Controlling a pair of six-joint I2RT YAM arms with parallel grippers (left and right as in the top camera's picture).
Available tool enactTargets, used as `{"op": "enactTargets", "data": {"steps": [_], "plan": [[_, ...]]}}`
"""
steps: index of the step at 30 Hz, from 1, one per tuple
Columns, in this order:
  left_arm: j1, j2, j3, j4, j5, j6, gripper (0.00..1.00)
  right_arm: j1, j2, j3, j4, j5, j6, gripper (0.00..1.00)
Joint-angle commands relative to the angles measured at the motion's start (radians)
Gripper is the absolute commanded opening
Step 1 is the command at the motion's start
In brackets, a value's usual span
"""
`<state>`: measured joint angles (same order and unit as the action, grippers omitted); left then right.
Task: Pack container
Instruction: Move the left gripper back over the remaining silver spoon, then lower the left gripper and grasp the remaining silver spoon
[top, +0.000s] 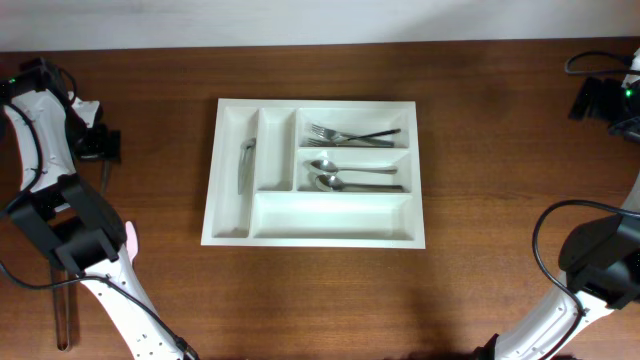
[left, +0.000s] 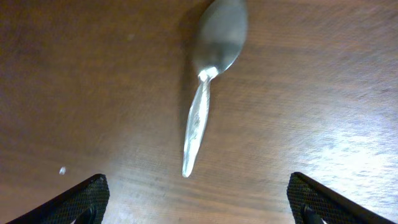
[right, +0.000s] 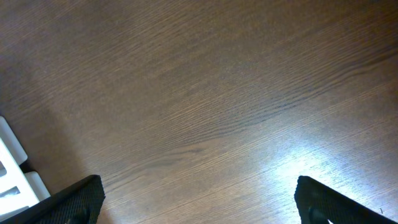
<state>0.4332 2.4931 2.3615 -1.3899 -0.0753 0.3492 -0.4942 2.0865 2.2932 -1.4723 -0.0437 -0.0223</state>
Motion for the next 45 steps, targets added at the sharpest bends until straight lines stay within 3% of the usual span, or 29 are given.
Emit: {"op": "enactTargets", "data": {"steps": [1,12,37,39,40,43,45], "plan": [[0.003,0.005,-0.005,0.023,0.069,0.03,0.94,-0.003,-0.003,-0.001,0.0,-0.002,0.009,0.98],[0.002,0.046,-0.005,0.083,0.053,0.005,0.93,-0.004,-0.003,-0.001,0.0,-0.002,0.009,0.99],[0.002,0.157,-0.005,0.066,0.092,0.004,0.93,-0.004,-0.003,-0.001,0.0,-0.002,0.009,0.99],[0.002,0.159,-0.005,0.067,0.091,0.004,0.89,-0.004,-0.003,-0.001,0.0,-0.002,0.009,0.99],[0.002,0.159,-0.005,0.068,0.09,0.004,0.82,-0.004,-0.003,-0.001,0.0,-0.002,0.009,0.99],[0.002,0.158,-0.005,0.071,0.087,0.004,0.81,-0.004,-0.003,-0.001,0.0,-0.002,0.009,0.99],[0.002,0.159,-0.005,0.076,0.088,0.004,0.72,-0.003,-0.003,-0.001,0.0,-0.002,0.009,0.99]]}}
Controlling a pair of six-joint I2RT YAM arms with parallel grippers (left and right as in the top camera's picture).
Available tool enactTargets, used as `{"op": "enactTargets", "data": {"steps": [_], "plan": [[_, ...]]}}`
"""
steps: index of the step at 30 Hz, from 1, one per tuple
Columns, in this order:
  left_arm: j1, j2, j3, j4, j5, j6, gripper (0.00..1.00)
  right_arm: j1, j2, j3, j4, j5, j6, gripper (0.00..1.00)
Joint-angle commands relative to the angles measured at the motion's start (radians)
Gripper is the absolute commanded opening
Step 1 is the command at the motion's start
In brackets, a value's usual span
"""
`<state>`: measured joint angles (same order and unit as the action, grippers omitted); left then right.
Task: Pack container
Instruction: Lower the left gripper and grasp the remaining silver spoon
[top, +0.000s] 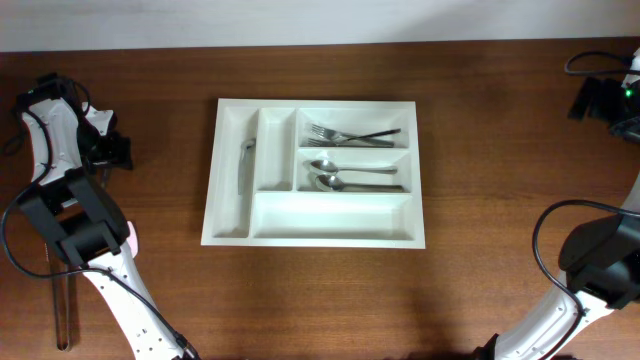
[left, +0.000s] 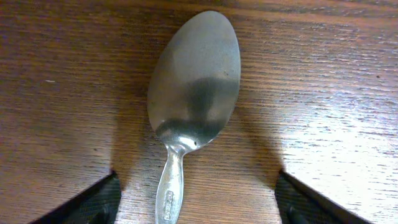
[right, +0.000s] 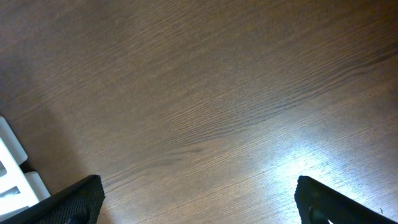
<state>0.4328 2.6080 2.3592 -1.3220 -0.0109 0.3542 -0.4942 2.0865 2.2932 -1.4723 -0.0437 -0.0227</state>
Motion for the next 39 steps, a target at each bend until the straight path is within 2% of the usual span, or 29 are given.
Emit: {"op": "enactTargets", "data": {"steps": [1,4,8,11,16,18,22,25,28,36,39], "plan": [[0.002,0.043,-0.003,0.01,0.023,-0.001,0.66,-0.004,-0.003,-0.001,0.0,-0.002,0.009,0.99],[0.002,0.044,-0.003,0.01,0.023,-0.001,0.5,-0.003,-0.003,-0.001,0.0,-0.002,0.009,0.99],[0.002,0.043,-0.002,0.014,0.023,-0.001,0.43,-0.004,-0.003,-0.001,0.0,-0.002,0.009,0.99],[0.002,0.043,-0.002,0.014,0.023,-0.001,0.34,-0.004,-0.003,-0.001,0.0,-0.002,0.009,0.99],[0.002,0.043,-0.002,0.014,0.023,-0.001,0.27,-0.003,-0.003,-0.001,0.0,-0.002,0.009,0.99],[0.002,0.043,-0.002,0.014,0.023,-0.001,0.2,-0.004,-0.003,-0.001,0.0,-0.002,0.009,0.99],[0.002,0.043,-0.002,0.014,0.023,-0.001,0.19,-0.004,-0.003,-0.001,0.0,-0.002,0.009,0.99],[0.002,0.043,-0.002,0.013,0.023,-0.002,0.09,-0.004,-0.003,-0.001,0.0,-0.002,0.009,0.99],[0.002,0.043,-0.002,0.013,0.023,-0.002,0.03,-0.004,-0.003,-0.001,0.0,-0.002,0.009,0.99],[0.002,0.043,-0.002,0.013,0.023,-0.002,0.02,-0.004,-0.003,-0.001,0.0,-0.002,0.009,0.99],[0.002,0.043,-0.002,0.013,0.023,-0.001,0.11,-0.003,-0.003,-0.001,0.0,-0.002,0.009,0.99]]}}
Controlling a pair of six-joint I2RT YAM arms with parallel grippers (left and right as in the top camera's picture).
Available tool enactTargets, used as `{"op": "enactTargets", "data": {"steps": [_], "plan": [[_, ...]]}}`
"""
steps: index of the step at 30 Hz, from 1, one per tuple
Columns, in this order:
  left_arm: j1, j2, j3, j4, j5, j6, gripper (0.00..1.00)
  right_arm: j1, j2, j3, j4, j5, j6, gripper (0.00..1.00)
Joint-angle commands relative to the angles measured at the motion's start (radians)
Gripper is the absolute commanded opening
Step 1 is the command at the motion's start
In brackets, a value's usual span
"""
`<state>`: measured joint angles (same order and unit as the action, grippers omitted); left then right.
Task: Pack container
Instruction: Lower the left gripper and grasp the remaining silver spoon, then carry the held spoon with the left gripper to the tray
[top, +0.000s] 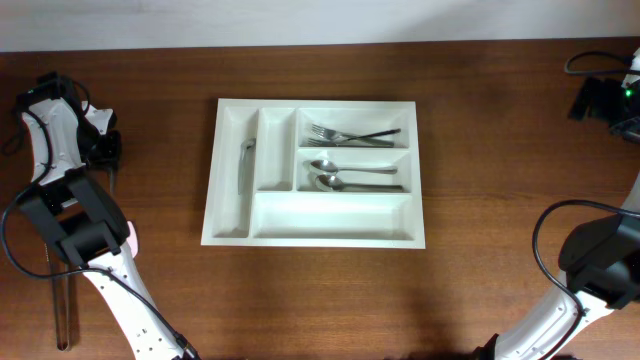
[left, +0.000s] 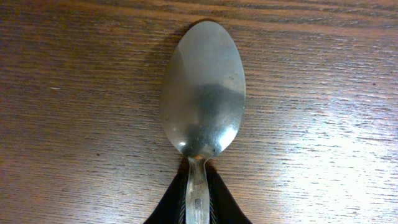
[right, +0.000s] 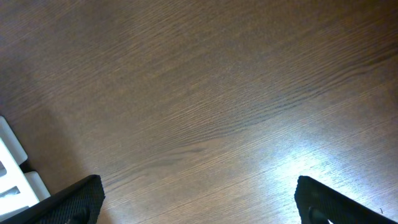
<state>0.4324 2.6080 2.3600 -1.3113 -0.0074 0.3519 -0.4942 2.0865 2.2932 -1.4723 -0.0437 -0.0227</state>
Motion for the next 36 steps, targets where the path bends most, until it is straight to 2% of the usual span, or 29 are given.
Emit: {"op": "enactTargets", "data": {"steps": [1,4,6,7,18,25,31,36], "plan": [[0.003,0.043,-0.003,0.003,0.019,0.001,0.15,-0.004,-0.003,-0.001,0.0,-0.002,0.009,0.99],[0.003,0.043,-0.003,0.003,0.019,0.001,0.18,-0.003,-0.003,-0.001,0.0,-0.002,0.009,0.99],[0.003,0.043,-0.003,0.003,0.019,0.001,0.08,-0.003,-0.003,-0.001,0.0,-0.002,0.009,0.99],[0.003,0.043,-0.003,0.002,0.019,0.001,0.07,-0.004,-0.003,-0.001,0.0,-0.002,0.009,0.99],[0.003,0.043,0.028,-0.021,0.019,-0.026,0.07,-0.004,-0.003,-0.001,0.0,-0.002,0.009,0.99],[0.002,0.043,0.181,-0.124,0.031,-0.083,0.07,-0.004,-0.003,-0.001,0.0,-0.002,0.009,0.99],[-0.001,0.043,0.364,-0.271,0.151,-0.104,0.07,-0.003,-0.003,-0.001,0.0,-0.002,0.009,0.99],[-0.036,0.043,0.472,-0.377,0.151,-0.132,0.08,-0.004,-0.003,-0.001,0.0,-0.002,0.009,0.99]]}}
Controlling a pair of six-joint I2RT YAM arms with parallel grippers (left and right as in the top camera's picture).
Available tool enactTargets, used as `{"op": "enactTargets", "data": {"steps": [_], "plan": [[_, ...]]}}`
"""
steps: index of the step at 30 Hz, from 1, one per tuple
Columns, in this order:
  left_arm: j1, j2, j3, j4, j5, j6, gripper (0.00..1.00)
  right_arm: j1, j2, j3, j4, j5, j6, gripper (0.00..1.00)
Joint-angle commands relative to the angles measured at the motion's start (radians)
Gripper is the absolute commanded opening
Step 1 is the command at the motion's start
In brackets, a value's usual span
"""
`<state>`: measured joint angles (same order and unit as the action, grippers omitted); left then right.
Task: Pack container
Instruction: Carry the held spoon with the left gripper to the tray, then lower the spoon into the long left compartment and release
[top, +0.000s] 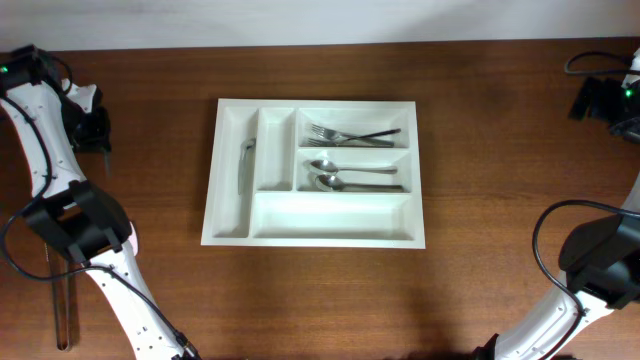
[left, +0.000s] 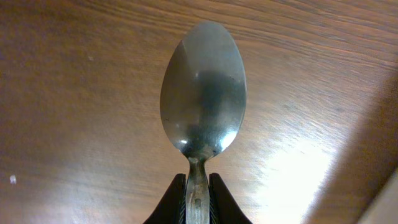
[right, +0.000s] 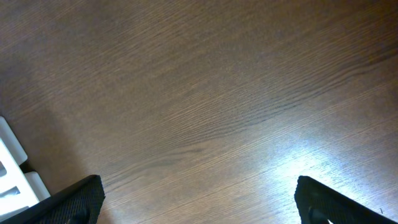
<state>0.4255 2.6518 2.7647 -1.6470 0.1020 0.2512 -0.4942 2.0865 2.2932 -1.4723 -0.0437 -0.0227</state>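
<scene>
My left gripper (left: 198, 200) is shut on the neck of a steel spoon (left: 203, 87), whose bowl points away from the wrist. The spoon hangs above the blurred wood. In the overhead view this left gripper (top: 96, 131) is at the far left, apart from the white cutlery tray (top: 330, 216). The tray holds forks (top: 350, 135) in its upper right slot, spoons (top: 350, 175) below them and a knife (top: 245, 165) in its left slot. At the far right, my right gripper (right: 199, 200) stands open over bare wood.
A white tray corner (right: 15, 168) shows at the left edge of the right wrist view. A long thin metal piece (top: 63, 310) lies near the front left of the table. Cables (top: 590, 62) run at the back right.
The left gripper, still shut on the spoon, has moved toward the table's back left. The spoon is now off the wood. The right arm has not moved.
The left gripper was open high over a spoon lying on the table. Then it was low, with its fingers either side of the spoon's neck. Then it was shut on the neck, and now it holds the spoon off the table. The right gripper stayed open.
</scene>
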Motion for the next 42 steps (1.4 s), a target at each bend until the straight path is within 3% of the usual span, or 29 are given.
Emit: {"op": "enactTargets", "data": {"steps": [1,24,35,42], "plan": [[-0.04,-0.002,0.073,-0.041,0.04,-0.056,0.07,-0.004,-0.003,-0.001,0.0,-0.002,0.009,0.99],[-0.538,-0.042,0.065,-0.041,0.072,-0.161,0.09,-0.003,-0.003,-0.001,0.0,-0.002,0.009,0.98],[-0.538,-0.042,-0.048,-0.041,0.033,-0.272,0.09,-0.004,-0.003,-0.001,0.0,-0.002,0.009,0.99],[-0.538,-0.042,-0.167,-0.041,0.032,-0.274,0.08,-0.004,-0.003,-0.001,0.0,-0.002,0.009,0.99]]}}
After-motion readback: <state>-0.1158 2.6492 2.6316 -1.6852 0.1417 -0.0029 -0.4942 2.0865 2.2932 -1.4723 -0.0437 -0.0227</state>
